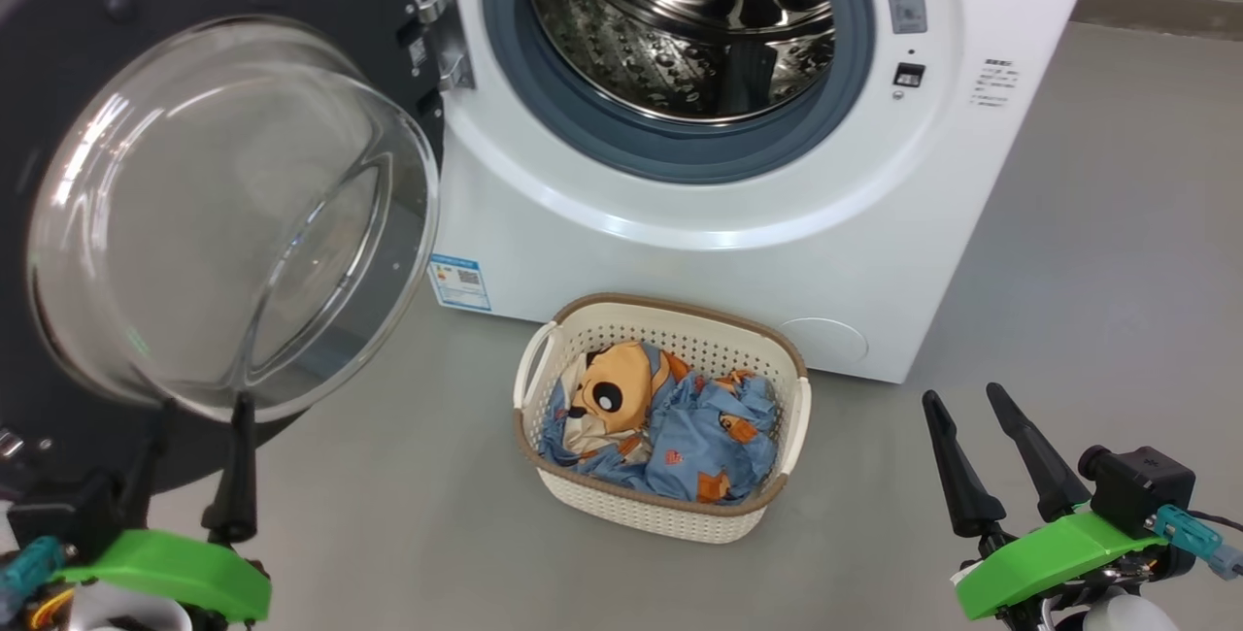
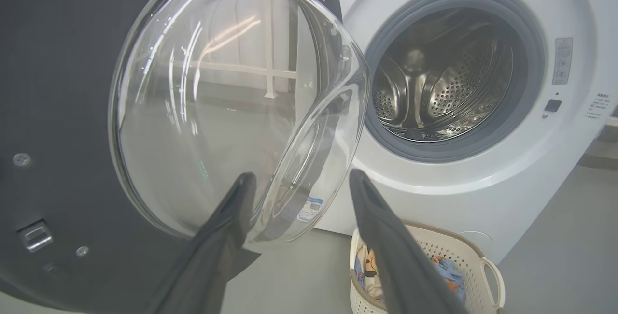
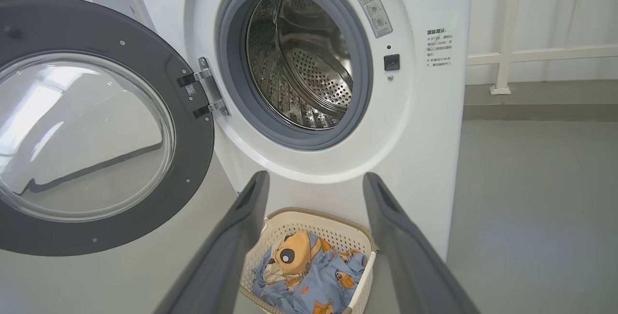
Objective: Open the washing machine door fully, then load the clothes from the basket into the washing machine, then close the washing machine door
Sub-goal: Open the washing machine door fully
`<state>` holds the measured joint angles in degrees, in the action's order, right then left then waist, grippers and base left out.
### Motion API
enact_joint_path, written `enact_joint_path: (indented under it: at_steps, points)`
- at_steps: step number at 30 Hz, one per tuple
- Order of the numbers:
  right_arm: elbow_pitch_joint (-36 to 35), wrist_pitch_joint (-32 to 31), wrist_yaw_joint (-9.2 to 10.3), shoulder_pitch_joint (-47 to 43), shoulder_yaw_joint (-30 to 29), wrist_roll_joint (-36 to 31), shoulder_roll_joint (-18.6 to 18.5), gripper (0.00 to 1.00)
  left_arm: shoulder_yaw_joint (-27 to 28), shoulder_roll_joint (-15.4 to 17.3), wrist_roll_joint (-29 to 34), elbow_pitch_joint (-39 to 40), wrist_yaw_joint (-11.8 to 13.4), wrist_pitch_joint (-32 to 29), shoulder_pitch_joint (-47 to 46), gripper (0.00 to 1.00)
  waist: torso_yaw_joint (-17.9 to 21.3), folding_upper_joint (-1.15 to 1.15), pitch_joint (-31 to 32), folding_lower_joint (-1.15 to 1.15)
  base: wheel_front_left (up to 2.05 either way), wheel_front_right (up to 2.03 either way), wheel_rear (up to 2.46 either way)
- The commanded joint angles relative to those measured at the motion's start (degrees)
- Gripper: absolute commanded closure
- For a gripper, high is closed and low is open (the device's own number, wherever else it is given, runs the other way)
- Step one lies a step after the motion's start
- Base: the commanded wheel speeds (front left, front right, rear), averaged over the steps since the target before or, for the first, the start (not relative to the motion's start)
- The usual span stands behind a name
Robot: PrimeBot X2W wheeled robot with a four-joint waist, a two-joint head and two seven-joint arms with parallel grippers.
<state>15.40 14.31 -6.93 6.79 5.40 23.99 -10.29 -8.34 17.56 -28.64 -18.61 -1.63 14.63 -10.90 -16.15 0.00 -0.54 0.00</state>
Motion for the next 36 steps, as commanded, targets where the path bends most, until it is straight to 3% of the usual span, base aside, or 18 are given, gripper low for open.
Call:
enact_joint_path:
  at_steps: [1, 20, 36]
  points:
    - [-1.6, 0.7, -0.56, 0.3, 1.6, 0.3, -1.0, 0.0, 2.1, 1.8, 0.3, 2.4, 0.8, 0.3, -0.7, 0.0, 1.2, 0.0, 0.5, 0.0, 0.0, 0.0, 0.0]
    - [-2.9, 0.7, -0.56, 0.9, 2.8, -0.3, -2.6, 0.0, 2.1, -1.6, 1.0, 7.3, 2.2, 0.4, 4.7, 0.0, 11.0, 0.0, 0.9, 0.0, 0.0, 0.0, 0.0]
    - [-3.4, 0.7, -0.56, 1.2, 3.8, -0.2, -3.9, 0.0, 3.3, -3.9, 2.0, 7.4, -0.6, 0.4, 6.6, 0.0, 16.5, 0.0, 1.3, 0.0, 0.0, 0.0, 0.0]
